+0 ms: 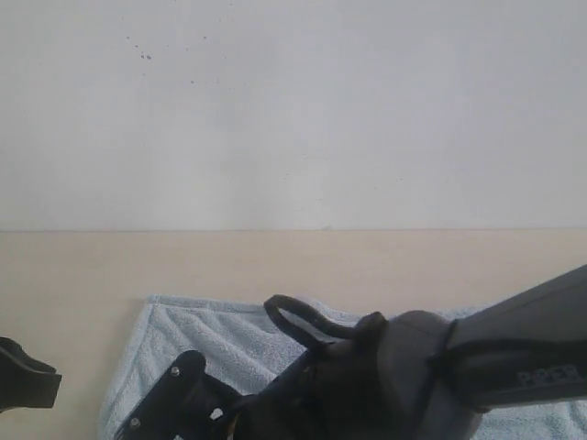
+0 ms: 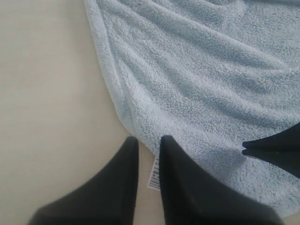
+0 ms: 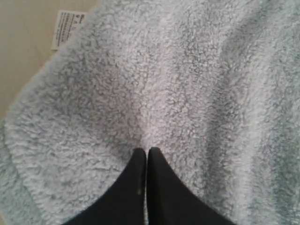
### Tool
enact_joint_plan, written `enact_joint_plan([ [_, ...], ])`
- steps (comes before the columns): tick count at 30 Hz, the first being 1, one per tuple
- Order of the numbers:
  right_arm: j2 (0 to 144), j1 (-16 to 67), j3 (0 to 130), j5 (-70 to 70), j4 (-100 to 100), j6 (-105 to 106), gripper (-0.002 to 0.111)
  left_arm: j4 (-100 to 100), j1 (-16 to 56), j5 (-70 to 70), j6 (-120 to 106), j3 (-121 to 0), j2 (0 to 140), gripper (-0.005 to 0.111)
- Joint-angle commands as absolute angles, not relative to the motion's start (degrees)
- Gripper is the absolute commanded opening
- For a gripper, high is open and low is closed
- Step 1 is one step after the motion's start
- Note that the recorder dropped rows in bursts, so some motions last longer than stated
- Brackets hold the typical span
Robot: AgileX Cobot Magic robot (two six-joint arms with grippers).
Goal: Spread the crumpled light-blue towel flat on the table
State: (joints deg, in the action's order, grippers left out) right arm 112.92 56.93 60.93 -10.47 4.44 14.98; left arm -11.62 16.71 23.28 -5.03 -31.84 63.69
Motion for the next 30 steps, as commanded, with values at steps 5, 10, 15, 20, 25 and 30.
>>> enact_joint_plan([
  [5,116.6,57.1,62.0,-12.6,4.6,15.5,0.0,-12.9,17.2,23.2,-4.5,-31.7,63.4,0.017],
  [10,116.9,55.3,62.0,-13.2,4.6,15.5,0.0,-12.9,17.2,23.8,-4.5,-31.7,63.4,0.017],
  [15,116.9,48.8,62.0,-16.6,4.6,15.4,0.0,-12.9,17.2,24.4,-4.5,-31.7,63.4,0.017],
  [20,116.9,38.1,62.0,-20.8,4.6,14.2,0.0,-12.9,17.2,24.8,-4.7,-31.6,63.4,0.017],
  [25,115.3,34.3,62.0,-24.5,4.6,19.3,0.0,-13.0,17.2,25.1,-4.9,-31.6,63.4,0.017],
  [30,112.5,39.5,62.0,-22.3,8.5,23.6,0.0,-30.2,17.9,28.0,-19.4,-30.6,63.4,0.017],
])
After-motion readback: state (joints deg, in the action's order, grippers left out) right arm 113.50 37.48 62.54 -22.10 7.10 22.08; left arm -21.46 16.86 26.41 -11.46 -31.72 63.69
